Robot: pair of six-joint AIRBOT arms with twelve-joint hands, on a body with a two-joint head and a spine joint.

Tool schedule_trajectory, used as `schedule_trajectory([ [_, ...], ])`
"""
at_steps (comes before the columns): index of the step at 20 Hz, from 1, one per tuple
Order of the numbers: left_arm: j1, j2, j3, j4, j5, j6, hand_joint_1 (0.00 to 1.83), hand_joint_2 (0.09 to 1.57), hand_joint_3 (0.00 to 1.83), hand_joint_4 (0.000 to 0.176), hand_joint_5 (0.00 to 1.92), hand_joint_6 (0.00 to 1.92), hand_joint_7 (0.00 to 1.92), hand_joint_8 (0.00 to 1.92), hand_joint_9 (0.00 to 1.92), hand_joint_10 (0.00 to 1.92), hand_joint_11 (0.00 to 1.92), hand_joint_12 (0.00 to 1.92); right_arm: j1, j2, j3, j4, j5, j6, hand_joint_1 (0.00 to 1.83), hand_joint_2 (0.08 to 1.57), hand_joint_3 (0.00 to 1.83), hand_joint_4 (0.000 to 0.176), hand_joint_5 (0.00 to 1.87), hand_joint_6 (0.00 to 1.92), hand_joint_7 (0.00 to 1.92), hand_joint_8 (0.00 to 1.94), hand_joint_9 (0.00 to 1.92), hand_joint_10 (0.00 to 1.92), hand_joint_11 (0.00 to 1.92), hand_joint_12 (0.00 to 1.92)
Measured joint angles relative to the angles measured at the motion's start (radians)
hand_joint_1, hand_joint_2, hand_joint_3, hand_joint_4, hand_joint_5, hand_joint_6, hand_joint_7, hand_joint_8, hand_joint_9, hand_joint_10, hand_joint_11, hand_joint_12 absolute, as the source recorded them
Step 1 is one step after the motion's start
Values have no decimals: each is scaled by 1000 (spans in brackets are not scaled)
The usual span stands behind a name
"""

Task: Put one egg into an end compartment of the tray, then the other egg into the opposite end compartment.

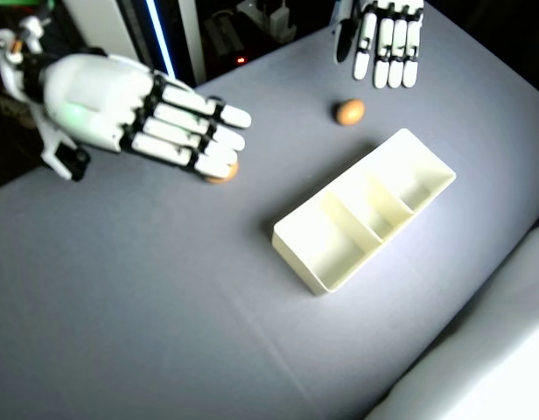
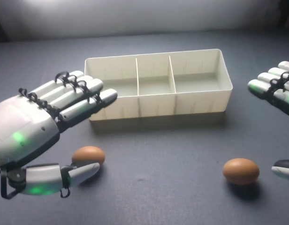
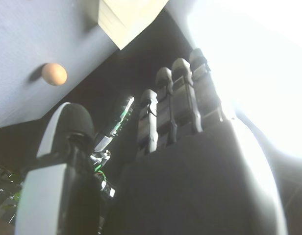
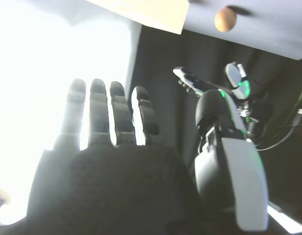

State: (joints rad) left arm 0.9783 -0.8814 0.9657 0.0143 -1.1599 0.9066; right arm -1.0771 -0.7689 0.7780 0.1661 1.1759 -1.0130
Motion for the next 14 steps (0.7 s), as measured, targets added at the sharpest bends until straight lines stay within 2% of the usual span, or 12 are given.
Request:
schedule_trajectory([
  [3, 0, -5, 0, -10, 9, -6, 429, 1142, 74, 122, 0, 0, 0, 0, 0, 0, 0, 0, -6, -1, 0, -1, 8, 21, 730, 1058, 40, 0, 0, 0, 0, 0, 0, 0, 0, 0],
  [4, 0, -10, -1, -14, 13, -7, 476, 1136, 66, 121, 0, 0, 0, 0, 0, 0, 0, 0, -14, -1, 0, 5, 17, 22, 749, 1054, 35, 0, 0, 0, 0, 0, 0, 0, 0, 0],
  [6, 0, -22, 10, -18, 43, -15, 566, 1129, 56, 138, 0, 0, 0, 0, 0, 0, 0, 0, -24, -6, 0, 31, 39, 27, 701, 1068, 36, 0, 0, 0, 0, 0, 0, 0, 0, 0],
  [7, 0, -29, 16, -19, 64, -20, 598, 1131, 54, 126, 0, 0, 14, 6, 0, 0, 9, 4, -26, -6, 2, 37, 47, 29, 699, 1075, 38, 0, 0, 0, 0, 0, 0, 0, 0, 0],
  [8, 0, -35, 23, -22, 92, -22, 608, 1135, 55, 122, 0, 0, 30, 12, 11, 5, 9, 5, -26, -6, 2, 45, 49, 32, 671, 1089, 42, 0, 0, 0, 0, 0, 0, 0, 0, 0],
  [9, 0, -40, 26, -23, 117, -23, 640, 1142, 6, 106, 0, 0, 83, 16, 47, 43, 1, 339, -32, -6, 2, 48, 58, 33, 652, 1097, 43, 0, 0, 0, 0, 0, 0, 0, 0, 0],
  [10, 0, -53, 40, -21, 137, -26, 628, 1142, 0, 104, 0, 0, 112, 17, 72, 74, 0, 653, -32, -6, 2, 51, 60, 33, 632, 1104, 44, 0, 0, 0, 0, 0, 0, 0, 0, 0],
  [11, 0, -60, 45, -24, 146, -31, 675, 1143, 0, 90, 16, 5, 153, 23, 98, 107, 0, 957, -34, -8, 2, 51, 61, 33, 642, 1109, 43, 0, 0, 0, 0, 0, 0, 0, 0, 0],
  [13, 0, -91, 68, -40, 195, -40, 683, 1146, 0, 82, 34, 2, 196, 5, 37, 367, 0, 1331, -43, -8, 2, 52, 77, 40, 640, 1118, 42, 0, 0, 0, 0, 0, 0, 0, 0, 0],
  [14, 0, -105, 83, -45, 218, -46, 681, 1154, 1, 71, 47, 4, 216, 5, 9, 474, 0, 1392, -43, -8, 2, 60, 77, 40, 641, 1119, 41, 0, 0, 0, 0, 0, 0, 0, 0, 0],
])
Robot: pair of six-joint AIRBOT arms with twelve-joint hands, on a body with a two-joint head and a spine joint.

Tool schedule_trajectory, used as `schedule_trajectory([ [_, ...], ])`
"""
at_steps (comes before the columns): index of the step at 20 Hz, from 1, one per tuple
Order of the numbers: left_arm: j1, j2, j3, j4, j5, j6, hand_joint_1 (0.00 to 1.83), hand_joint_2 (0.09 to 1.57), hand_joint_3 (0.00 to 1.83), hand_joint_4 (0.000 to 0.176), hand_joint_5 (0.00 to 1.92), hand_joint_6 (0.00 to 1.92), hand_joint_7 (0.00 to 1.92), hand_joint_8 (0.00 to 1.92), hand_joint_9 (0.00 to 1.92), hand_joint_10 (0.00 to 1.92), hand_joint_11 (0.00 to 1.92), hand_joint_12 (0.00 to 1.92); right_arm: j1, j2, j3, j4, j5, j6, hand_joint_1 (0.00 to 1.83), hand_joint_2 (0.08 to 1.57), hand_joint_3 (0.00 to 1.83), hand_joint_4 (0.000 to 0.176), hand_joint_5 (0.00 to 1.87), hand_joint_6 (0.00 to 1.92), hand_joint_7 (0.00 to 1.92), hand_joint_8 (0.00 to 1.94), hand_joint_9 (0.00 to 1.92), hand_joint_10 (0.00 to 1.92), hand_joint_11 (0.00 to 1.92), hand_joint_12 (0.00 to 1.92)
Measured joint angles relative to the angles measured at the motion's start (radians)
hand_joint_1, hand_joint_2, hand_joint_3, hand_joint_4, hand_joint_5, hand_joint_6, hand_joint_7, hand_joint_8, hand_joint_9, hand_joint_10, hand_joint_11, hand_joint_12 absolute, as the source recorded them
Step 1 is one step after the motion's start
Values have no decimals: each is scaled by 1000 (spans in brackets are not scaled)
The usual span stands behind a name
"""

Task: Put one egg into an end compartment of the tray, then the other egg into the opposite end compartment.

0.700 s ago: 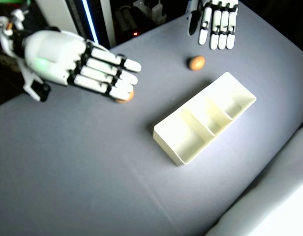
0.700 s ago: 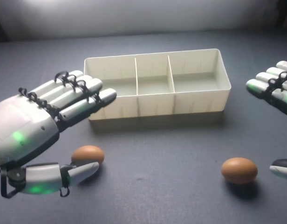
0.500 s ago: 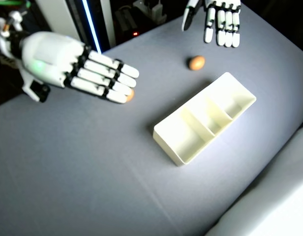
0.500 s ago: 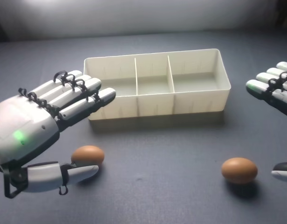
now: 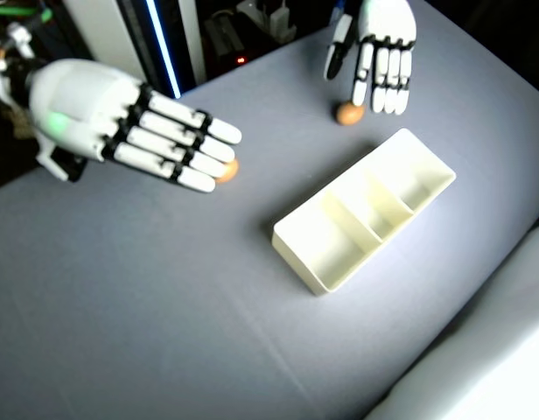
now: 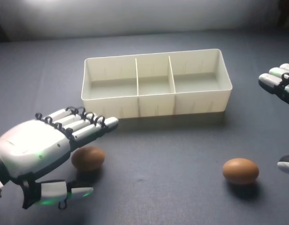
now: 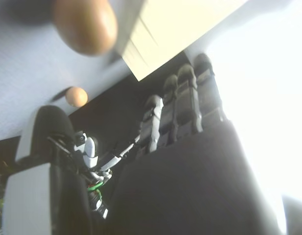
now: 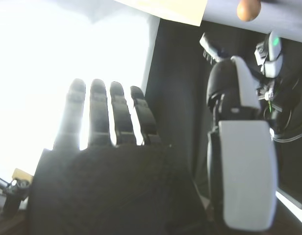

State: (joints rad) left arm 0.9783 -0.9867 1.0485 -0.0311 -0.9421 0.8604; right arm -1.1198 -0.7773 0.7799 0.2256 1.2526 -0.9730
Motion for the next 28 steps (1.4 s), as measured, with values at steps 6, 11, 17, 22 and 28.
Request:
schedule_trajectory([
  [6, -24, -43, 42, -13, 79, -10, 1184, 1258, 2, 0, 621, 234, 666, 1181, 506, 1336, 400, 1890, -13, -14, 15, 6, 14, 33, 486, 1214, 60, 0, 0, 0, 0, 0, 0, 0, 0, 0],
  [11, -43, -32, 11, -17, 65, 40, 1176, 1304, 0, 0, 630, 1256, 700, 1739, 794, 1912, 897, 1921, -22, -13, 19, 13, 21, 56, 370, 1322, 34, 0, 0, 0, 0, 0, 0, 0, 0, 0],
  [17, -132, 32, 6, 23, -83, 56, 1108, 1270, 0, 0, 695, 1356, 887, 1734, 1010, 1894, 1063, 1921, -26, -13, 20, 15, 23, 68, 305, 1366, 33, 0, 0, 0, 0, 0, 0, 0, 0, 0],
  [22, -281, -28, 102, -29, -77, 56, 1179, 1278, 4, 0, 664, 1432, 697, 1535, 996, 1918, 1127, 1921, -28, -25, 31, 20, 26, 77, 300, 1360, 20, 0, 0, 0, 0, 0, 0, 0, 0, 0],
  [28, -446, -158, 268, -103, 161, 107, 1101, 1357, 6, 0, 533, 1616, 625, 1723, 905, 1920, 1060, 1921, -40, -35, 45, 20, 21, 91, 352, 1369, 16, 0, 0, 0, 0, 0, 0, 0, 0, 0],
])
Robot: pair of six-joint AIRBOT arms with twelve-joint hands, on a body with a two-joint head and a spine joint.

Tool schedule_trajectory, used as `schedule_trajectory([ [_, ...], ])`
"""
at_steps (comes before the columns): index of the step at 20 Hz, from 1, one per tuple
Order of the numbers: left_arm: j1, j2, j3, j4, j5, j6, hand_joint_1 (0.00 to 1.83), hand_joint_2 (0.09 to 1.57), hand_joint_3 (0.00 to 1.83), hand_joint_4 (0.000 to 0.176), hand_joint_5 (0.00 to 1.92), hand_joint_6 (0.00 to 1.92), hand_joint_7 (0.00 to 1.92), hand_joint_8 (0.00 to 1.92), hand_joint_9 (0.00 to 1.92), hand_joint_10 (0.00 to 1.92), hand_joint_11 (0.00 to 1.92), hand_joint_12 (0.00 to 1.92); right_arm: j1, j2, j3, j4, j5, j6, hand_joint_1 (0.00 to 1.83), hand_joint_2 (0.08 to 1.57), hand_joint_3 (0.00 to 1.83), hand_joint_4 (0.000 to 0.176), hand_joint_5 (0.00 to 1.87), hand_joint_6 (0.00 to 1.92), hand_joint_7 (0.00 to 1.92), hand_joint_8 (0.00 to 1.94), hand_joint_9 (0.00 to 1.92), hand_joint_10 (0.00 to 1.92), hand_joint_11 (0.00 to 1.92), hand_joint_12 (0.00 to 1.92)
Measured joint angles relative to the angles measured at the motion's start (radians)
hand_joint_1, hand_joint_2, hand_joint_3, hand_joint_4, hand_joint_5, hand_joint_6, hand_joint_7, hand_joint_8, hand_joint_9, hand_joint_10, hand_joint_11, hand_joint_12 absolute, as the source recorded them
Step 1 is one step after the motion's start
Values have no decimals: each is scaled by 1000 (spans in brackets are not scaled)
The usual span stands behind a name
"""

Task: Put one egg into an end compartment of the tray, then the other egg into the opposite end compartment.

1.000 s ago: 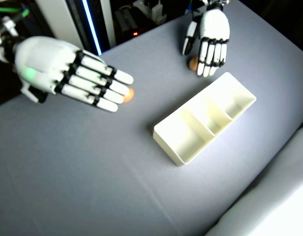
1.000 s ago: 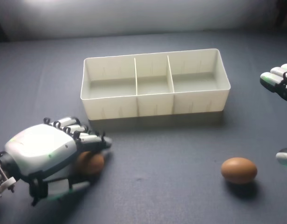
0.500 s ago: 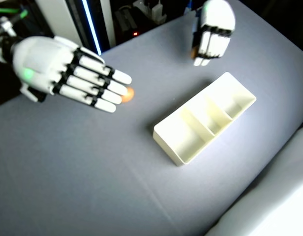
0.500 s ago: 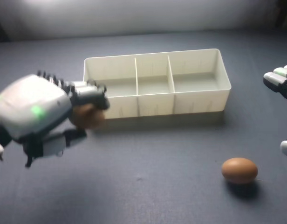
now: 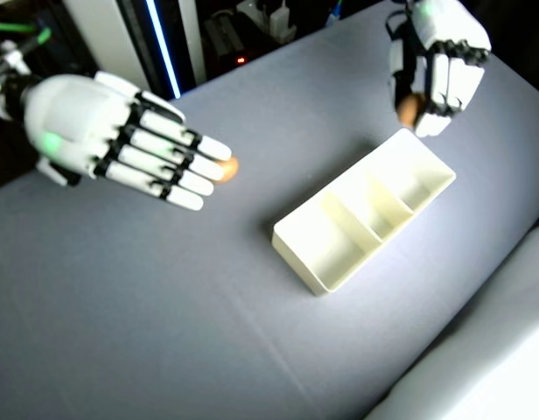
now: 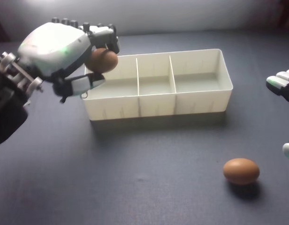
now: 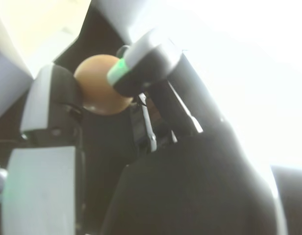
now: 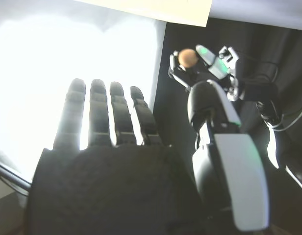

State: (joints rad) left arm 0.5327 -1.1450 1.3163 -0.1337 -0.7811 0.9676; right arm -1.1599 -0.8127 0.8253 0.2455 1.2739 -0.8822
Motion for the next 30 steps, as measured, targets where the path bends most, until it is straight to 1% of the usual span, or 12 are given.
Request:
schedule_trajectory([
  [1, -17, -13, 19, -2, 31, 0, 1235, 1307, 0, 0, 381, 1191, 658, 1600, 856, 1921, 1023, 1921, 0, -1, 0, -3, 0, 0, 359, 1366, 14, 0, 0, 0, 0, 0, 0, 0, 0, 0],
  [2, -33, -31, 40, -6, 70, 0, 1032, 1231, 0, 0, 223, 1052, 425, 1441, 532, 1760, 620, 1921, 0, -3, 0, -1, -2, 1, 355, 1359, 10, 0, 0, 0, 0, 0, 0, 0, 0, 0],
  [4, -44, -61, 74, -14, 133, 1, 824, 1176, 0, 75, 21, 783, 150, 1092, 99, 1422, 77, 1891, 0, -3, 3, -1, -7, 5, 351, 1341, 1, 0, 0, 0, 0, 0, 0, 0, 0, 0],
  [5, -44, -68, 82, -18, 157, 1, 746, 1154, 0, 86, 3, 554, 115, 851, 21, 1209, 15, 1748, 0, -6, 6, -1, -7, 7, 363, 1329, 0, 0, 0, 0, 0, 0, 0, 0, 0, 0],
  [7, -44, -73, 85, -27, 178, 4, 555, 1126, 0, 106, 0, 85, 15, 227, 0, 251, 0, 1141, 0, -14, 10, -3, -13, 16, 366, 1317, 0, 0, 0, 0, 0, 0, 0, 0, 0, 0],
  [11, -34, -52, 52, -29, 142, 8, 452, 1172, 3, 152, 0, 0, 0, 0, 0, 0, 0, 587, 0, -17, 11, -37, -25, 41, 465, 1259, 0, 0, 0, 0, 0, 0, 0, 0, 0, 0],
  [19, 100, 118, -127, 44, -95, 8, 376, 1361, 2, 99, 41, 13, 79, 16, 26, 10, 0, 457, 95, -80, 64, -205, -214, 114, 598, 1221, 0, 0, 0, 0, 0, 0, 0, 0, 14, 7],
  [21, 140, 149, -164, 63, -158, 8, 439, 1358, 0, 139, 65, 20, 65, 5, 7, 3, 0, 441, 98, -92, 72, -206, -243, 121, 653, 1194, 0, 0, 60, 13, 54, 10, 55, 49, 0, 493],
  [25, 204, 198, -212, 69, -261, 7, 465, 1388, 2, 86, 103, 16, 62, 2, 0, 0, 0, 248, 110, -122, 96, -214, -316, 123, 657, 1209, 0, 0, 134, 14, 144, 11, 105, 122, 0, 769],
  [28, 240, 215, -222, 64, -291, 1, 502, 1404, 2, 53, 191, 28, 150, 11, 69, 18, 0, 456, 122, -164, 129, -214, -383, 123, 668, 1268, 2, 0, 331, 20, 398, 25, 160, 639, 0, 1578],
  [29, 245, 215, -222, 64, -290, -1, 543, 1397, 0, 44, 197, 25, 164, 12, 87, 23, 0, 478, 126, -177, 138, -212, -400, 123, 969, 1306, 0, 0, 578, 1181, 742, 208, 400, 994, 177, 1752],
  [30, 253, 215, -223, 61, -290, -4, 571, 1394, 0, 35, 191, 19, 162, 8, 92, 22, 0, 487, 136, -194, 152, -212, -418, 126, 1145, 1236, 0, 0, 698, 1252, 853, 1074, 626, 1171, 434, 1710],
])
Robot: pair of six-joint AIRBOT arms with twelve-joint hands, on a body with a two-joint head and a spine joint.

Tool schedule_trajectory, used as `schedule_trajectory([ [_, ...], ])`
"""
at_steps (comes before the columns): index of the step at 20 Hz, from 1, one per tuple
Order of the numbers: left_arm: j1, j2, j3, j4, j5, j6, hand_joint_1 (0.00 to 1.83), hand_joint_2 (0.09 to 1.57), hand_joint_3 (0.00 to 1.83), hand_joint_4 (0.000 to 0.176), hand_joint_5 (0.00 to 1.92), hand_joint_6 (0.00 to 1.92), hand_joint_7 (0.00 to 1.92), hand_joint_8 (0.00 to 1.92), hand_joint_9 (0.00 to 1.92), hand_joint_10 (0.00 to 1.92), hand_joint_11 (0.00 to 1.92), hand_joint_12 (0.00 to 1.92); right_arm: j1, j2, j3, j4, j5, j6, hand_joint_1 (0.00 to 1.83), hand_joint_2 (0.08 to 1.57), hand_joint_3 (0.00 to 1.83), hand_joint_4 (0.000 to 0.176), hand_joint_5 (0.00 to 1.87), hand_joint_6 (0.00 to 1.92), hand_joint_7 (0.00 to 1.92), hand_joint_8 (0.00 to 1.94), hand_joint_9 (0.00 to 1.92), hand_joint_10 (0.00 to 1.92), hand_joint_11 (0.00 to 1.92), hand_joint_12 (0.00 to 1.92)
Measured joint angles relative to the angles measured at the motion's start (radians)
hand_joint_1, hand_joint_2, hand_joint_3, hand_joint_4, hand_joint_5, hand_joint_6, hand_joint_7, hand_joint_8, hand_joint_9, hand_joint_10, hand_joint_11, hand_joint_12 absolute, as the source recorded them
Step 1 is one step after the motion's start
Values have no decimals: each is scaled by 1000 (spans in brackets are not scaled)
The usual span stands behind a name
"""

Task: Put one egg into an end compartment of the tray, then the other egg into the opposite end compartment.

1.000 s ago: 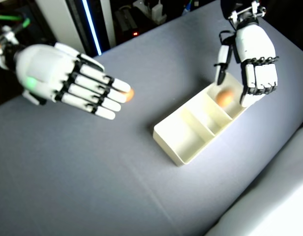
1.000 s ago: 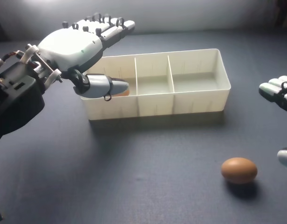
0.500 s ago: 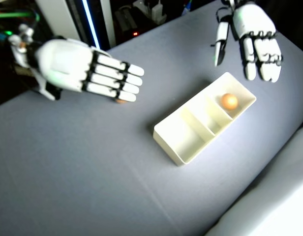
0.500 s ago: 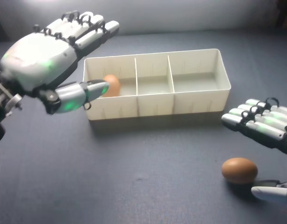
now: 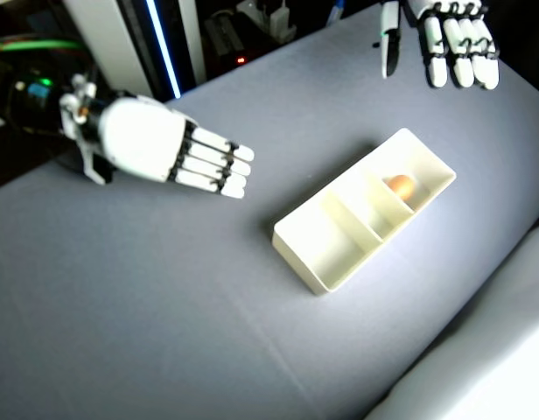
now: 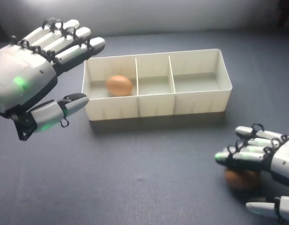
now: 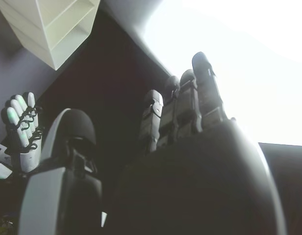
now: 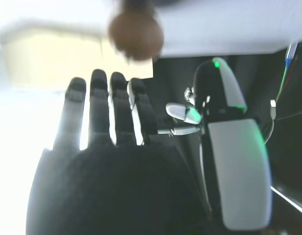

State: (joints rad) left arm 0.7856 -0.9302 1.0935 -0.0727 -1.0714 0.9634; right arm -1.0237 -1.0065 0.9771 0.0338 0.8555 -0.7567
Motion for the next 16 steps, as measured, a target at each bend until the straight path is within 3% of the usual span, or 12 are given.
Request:
schedule_trajectory([
  [1, 4, 0, 0, 1, 0, -3, 584, 1395, 0, 33, 183, 12, 149, 2, 89, 18, 0, 515, 5, -5, 2, -2, 10, 2, 1192, 1226, 0, 0, 709, 1257, 866, 1321, 742, 1348, 560, 1732],
  [2, 10, 2, -4, -5, 0, -3, 572, 1396, 0, 30, 181, 9, 139, 0, 84, 13, 0, 525, 17, -5, 2, 2, 10, 2, 1307, 1248, 3, 0, 630, 1287, 769, 1407, 740, 1592, 567, 1787],
  [3, 18, 11, -12, -11, -9, -5, 542, 1400, 2, 24, 180, 8, 132, 1, 84, 12, 0, 532, 23, -3, 3, 3, 15, 2, 1331, 1252, 1, 0, 599, 1317, 744, 1417, 768, 1614, 642, 1764],
  [5, 32, 25, -21, -14, -20, -5, 560, 1399, 0, 17, 186, 8, 150, 7, 90, 12, 0, 523, 35, 5, -2, -11, 15, 2, 1198, 1276, 4, 0, 615, 1341, 783, 1562, 820, 1620, 817, 1829],
  [7, 56, 30, -35, -18, -47, -4, 537, 1401, 0, 1, 220, 13, 176, 7, 152, 28, 0, 834, 70, 48, -16, -35, 68, 3, 1151, 1335, 13, 0, 516, 1472, 699, 1724, 867, 1783, 982, 1917],
  [8, 72, 36, -43, -12, -48, -5, 493, 1404, 1, 0, 219, 10, 204, 13, 174, 33, 0, 873, 90, 63, -16, -38, 103, 2, 1150, 1318, 1, 0, 545, 1480, 734, 1613, 824, 1613, 831, 1823],
  [10, 106, 38, -58, -11, -60, -11, 432, 1410, 2, 0, 213, 3, 223, 7, 180, 22, 0, 828, 143, 85, -9, -31, 148, 2, 1152, 1310, 0, 0, 547, 1484, 756, 1564, 784, 1581, 727, 1882],
  [12, 132, 40, -60, -7, -66, -31, 443, 1396, 0, 0, 254, 14, 255, 9, 201, 19, 0, 893, 197, 85, 14, -39, 151, 2, 1174, 1309, 2, 0, 559, 1408, 750, 1647, 789, 1723, 786, 1919],
  [13, 140, 41, -61, -8, -64, -45, 470, 1401, 0, 0, 263, 13, 269, 8, 214, 19, 0, 982, 226, 85, 26, -44, 144, 2, 1147, 1349, 10, 0, 528, 1407, 661, 1823, 843, 1881, 895, 1921],
  [14, 150, 43, -62, -10, -68, -49, 469, 1400, 0, 0, 271, 12, 274, 6, 236, 24, 0, 1069, 269, 81, 46, -49, 140, 1, 1052, 1390, 7, 0, 481, 1619, 559, 1773, 551, 1682, 779, 1921],
  [15, 162, 43, -63, -14, -64, -52, 453, 1408, 1, 0, 286, 14, 297, 8, 278, 35, 0, 1161, 313, 73, 69, -43, 133, -4, 1060, 1389, 1, 0, 444, 1650, 606, 1713, 530, 1636, 578, 1921],
  [16, 169, 43, -68, -17, -62, -58, 439, 1414, 2, 0, 298, 14, 318, 10, 312, 44, 0, 1253, 349, 61, 93, -35, 132, -5, 1111, 1347, 0, 0, 481, 1588, 705, 1597, 689, 1546, 636, 1881],
])
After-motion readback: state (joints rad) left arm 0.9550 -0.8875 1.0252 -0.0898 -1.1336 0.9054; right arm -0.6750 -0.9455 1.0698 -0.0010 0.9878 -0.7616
